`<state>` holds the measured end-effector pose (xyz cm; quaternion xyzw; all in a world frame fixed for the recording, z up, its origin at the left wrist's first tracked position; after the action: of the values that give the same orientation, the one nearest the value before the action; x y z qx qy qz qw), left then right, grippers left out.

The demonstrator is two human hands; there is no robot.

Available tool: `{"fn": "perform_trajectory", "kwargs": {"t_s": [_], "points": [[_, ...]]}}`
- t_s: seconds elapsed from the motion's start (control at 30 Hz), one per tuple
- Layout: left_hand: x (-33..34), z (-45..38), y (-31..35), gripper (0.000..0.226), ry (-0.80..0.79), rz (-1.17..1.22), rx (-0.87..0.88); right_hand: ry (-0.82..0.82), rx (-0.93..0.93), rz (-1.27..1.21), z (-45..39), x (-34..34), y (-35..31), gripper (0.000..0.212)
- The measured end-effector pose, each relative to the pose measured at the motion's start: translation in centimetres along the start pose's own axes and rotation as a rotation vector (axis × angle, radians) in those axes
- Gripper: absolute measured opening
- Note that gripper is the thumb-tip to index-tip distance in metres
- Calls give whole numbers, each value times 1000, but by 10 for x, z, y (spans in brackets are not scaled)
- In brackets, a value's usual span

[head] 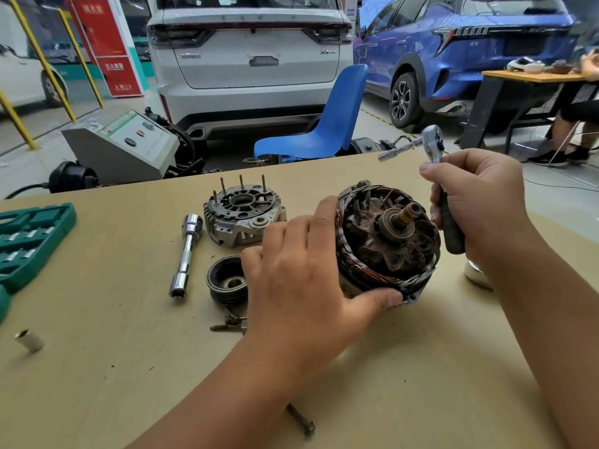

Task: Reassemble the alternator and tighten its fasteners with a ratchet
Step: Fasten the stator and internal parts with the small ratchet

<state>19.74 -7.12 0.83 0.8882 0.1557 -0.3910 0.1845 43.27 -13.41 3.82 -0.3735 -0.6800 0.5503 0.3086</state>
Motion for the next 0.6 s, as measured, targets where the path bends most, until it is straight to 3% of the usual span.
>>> {"fn": "perform_trajectory", "kwargs": {"t_s": [0.2, 0.37, 0.43, 0.53, 0.57, 0.6], "points": [[-1, -1, -9, 120, -22, 49, -20, 12, 18, 8, 0, -1, 1, 15], [-28, 0, -24, 105, 29, -1, 42, 25, 10, 15, 2, -5, -2, 14], [-45, 2, -46, 86, -7, 107, 103, 23, 20, 6, 2, -5, -2, 15], [-71, 17, -88, 19, -86, 205, 107, 7, 48, 16, 2, -3, 2, 18], [-76, 26, -99, 9, -128, 196, 105, 0, 55, 33, 2, -1, 4, 19], [-78, 35, -107, 16, -180, 189, 94, -6, 60, 53, 2, 1, 5, 20]]}}
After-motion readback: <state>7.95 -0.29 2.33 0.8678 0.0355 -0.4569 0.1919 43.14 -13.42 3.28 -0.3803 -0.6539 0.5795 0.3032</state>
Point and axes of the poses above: each hand's wrist, its own z-axis away from the middle knuckle, its own x-axis out of the palm, y = z × x, the point moved 7 cm from there along -z, towards the middle knuckle, and after that the axes turned 10 degrees about x, right-handed, at the moved point
